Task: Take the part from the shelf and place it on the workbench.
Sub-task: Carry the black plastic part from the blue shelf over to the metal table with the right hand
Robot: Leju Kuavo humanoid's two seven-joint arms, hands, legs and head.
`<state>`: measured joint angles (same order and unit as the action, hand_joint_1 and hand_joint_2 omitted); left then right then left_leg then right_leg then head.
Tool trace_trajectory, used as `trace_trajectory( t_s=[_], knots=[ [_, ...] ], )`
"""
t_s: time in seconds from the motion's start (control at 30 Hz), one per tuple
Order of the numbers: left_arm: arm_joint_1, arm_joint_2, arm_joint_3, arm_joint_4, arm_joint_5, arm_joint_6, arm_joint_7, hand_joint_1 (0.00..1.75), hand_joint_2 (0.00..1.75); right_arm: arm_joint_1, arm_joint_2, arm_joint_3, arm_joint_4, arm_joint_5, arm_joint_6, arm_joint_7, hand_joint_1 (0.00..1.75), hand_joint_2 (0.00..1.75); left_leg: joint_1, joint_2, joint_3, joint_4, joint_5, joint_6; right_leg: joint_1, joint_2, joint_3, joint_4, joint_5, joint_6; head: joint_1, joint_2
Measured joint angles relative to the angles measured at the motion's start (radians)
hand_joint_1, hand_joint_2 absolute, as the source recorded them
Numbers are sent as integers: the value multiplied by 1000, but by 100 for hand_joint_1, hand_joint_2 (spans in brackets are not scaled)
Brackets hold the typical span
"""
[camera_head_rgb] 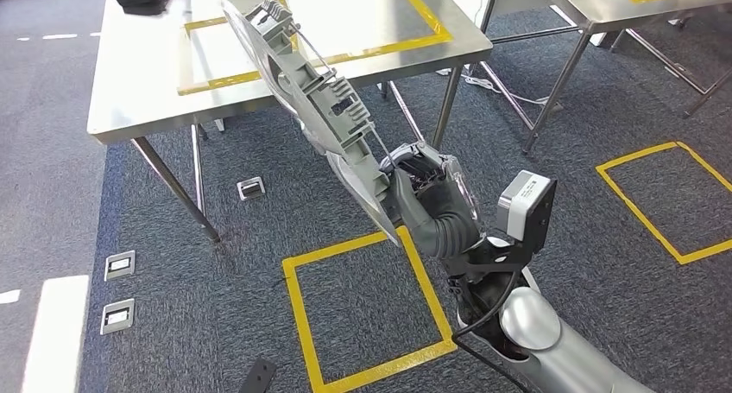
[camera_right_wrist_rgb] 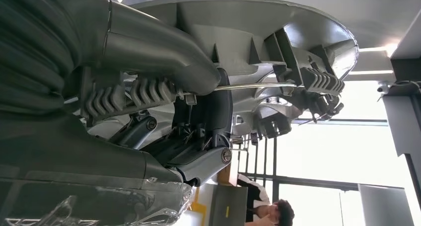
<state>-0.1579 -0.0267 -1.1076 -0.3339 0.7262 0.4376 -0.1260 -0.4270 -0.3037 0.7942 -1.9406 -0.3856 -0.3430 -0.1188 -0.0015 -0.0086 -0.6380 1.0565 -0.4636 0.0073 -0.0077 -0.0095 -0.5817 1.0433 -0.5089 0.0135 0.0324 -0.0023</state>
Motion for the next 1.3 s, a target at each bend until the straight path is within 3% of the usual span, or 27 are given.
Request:
trace_trajectory(
  t_s=[0.07, 0.1, 0.17, 0.2, 0.23, 0.27, 0.33, 0.4, 0.57, 0.63, 0.7, 0.73, 0.77, 0.83, 0.9, 1.07, 1.13, 1.2, 1.23, 1.27, 1.3],
  knots=[
    [-1, 0, 0, 0, -1, 0, 1, 0, 175, -3, -1, -2, -1, 0, -2, 2, 175, 175, 7, -1, 14, -23, -5, 5, 1, 1, -13, 25, -18, 10, 1, 0],
    [-1, 0, 0, 0, -2, 0, 1, 0, 175, -5, -2, -3, -1, 0, -3, 3, 175, 175, 11, -2, 19, -30, -7, 6, 0, 3, -34, 67, -37, 14, 3, 0],
    [-1, -1, 0, 0, -3, 0, 2, 0, 175, -7, -3, -4, -1, 0, -5, 5, 175, 175, 11, -2, 20, -30, -11, 9, -2, 6, -111, 195, -79, 20, 5, 0],
    [0, -1, 0, 0, -4, 0, 2, 0, 175, -8, -4, -4, 0, 0, -6, 6, 175, 175, 11, -2, 21, -28, -14, 9, -4, 6, -148, 247, -87, 23, 6, 0],
    [0, -1, 0, 0, -4, 0, 3, 0, 175, -8, -4, -4, 0, 0, -6, 7, 175, 175, 11, -3, 24, -26, -18, 9, -4, 6, -170, 269, -76, 25, 6, 0],
    [0, -1, 0, 0, -4, 0, 3, 0, 175, -10, -5, -5, 0, 0, -7, 7, 175, 175, 12, -4, 28, -24, -23, 7, -4, 6, -173, 251, -47, 25, 6, 0],
    [-1, -2, 0, -1, -6, 0, 3, 0, 175, -14, -5, -6, 1, 0, -7, 8, 175, 175, 13, -6, 40, -20, -36, 1, -4, 6, -132, 135, 37, 22, 6, 0],
    [-3, -3, -1, -2, -8, 0, 4, 0, 175, -20, -5, -6, 2, 0, -7, 10, 175, 175, 11, -8, 46, -14, -46, -9, -1, 9, -89, 36, 76, 14, 4, 0],
    [-6, -5, -2, -3, -13, -3, 8, 0, 175, -35, -4, -7, 5, 0, -9, 12, 175, 175, 10, -7, 42, 5, -71, -31, -2, 9, -68, 3, 64, -15, 1, 0],
    [-6, -5, -2, -3, -14, -4, 9, 0, 175, -42, -4, -7, 8, 0, -11, 14, 175, 175, 11, -6, -1, 100, -118, -37, -5, 6, -60, -2, 61, -24, -1, 0],
    [-6, -5, -2, -3, -16, -4, 10, 0, 175, -45, -4, -7, 13, 0, -15, 15, 175, 175, 11, -6, -68, 225, -159, -42, -4, 3, -55, -2, 57, -28, -2, 0],
    [-5, -5, -2, -3, -17, -5, 11, 0, 175, -47, -4, -7, 16, 0, -19, 17, 175, 175, 12, -6, -89, 255, -157, -44, -4, 3, -53, -2, 55, -28, -2, 0],
    [-5, -5, -2, -3, -18, -6, 13, 0, 175, -49, -4, -7, 19, 0, -22, 19, 175, 175, 12, -5, -93, 249, -135, -45, -5, 4, -49, -1, 52, -27, -2, 0],
    [-6, -5, -2, -3, -21, -7, 15, 0, 175, -58, -3, -7, 24, -4, -29, 24, 175, 175, 14, -4, -53, 137, -54, -44, -6, 5, -38, 0, 44, -21, -3, 0],
    [-8, -5, -2, -3, -24, -8, 18, 0, 175, -70, -3, -8, 28, -8, -35, 29, 175, 175, 11, -2, -5, 28, -9, -37, -3, 6, -31, 1, 37, -11, -4, 0],
    [-9, -5, -3, -4, -28, -14, 22, 0, 175, -89, -3, -13, 40, -16, -50, 35, 175, 175, 9, -6, 14, -13, -17, -9, -4, 3, -36, 9, 26, 17, -3, 0],
    [-13, -5, -4, -4, -30, -16, 22, 0, 175, -99, -3, -16, 46, -17, -53, 37, 175, 175, 13, -6, 17, -17, -17, 0, -5, 4, -73, 82, -14, 24, 2, 0],
    [-16, -6, -7, -5, -32, -17, 22, 0, 175, -105, -3, -17, 54, -17, -58, 40, 175, 175, 11, -6, 18, -16, -20, 6, -6, 4, -142, 210, -61, 27, 5, 0],
    [-17, -6, -8, -5, -34, -18, 23, 0, 175, -106, -3, -17, 58, -17, -62, 41, 175, 175, 10, -6, 19, -15, -22, 8, -5, 4, -170, 255, -66, 27, 6, 0],
    [-16, -6, -9, -5, -34, -18, 24, 0, 175, -106, -3, -18, 62, -18, -64, 42, 175, 175, 9, -7, 21, -14, -24, 10, -5, 5, -185, 272, -56, 26, 6, 0],
    [-16, -6, -9, -5, -35, -18, 25, 0, 175, -107, -3, -19, 66, -19, -66, 42, 175, 175, 9, -8, 25, -13, -28, 10, -4, 5, -179, 246, -25, 23, 6, 0]
  ],
)
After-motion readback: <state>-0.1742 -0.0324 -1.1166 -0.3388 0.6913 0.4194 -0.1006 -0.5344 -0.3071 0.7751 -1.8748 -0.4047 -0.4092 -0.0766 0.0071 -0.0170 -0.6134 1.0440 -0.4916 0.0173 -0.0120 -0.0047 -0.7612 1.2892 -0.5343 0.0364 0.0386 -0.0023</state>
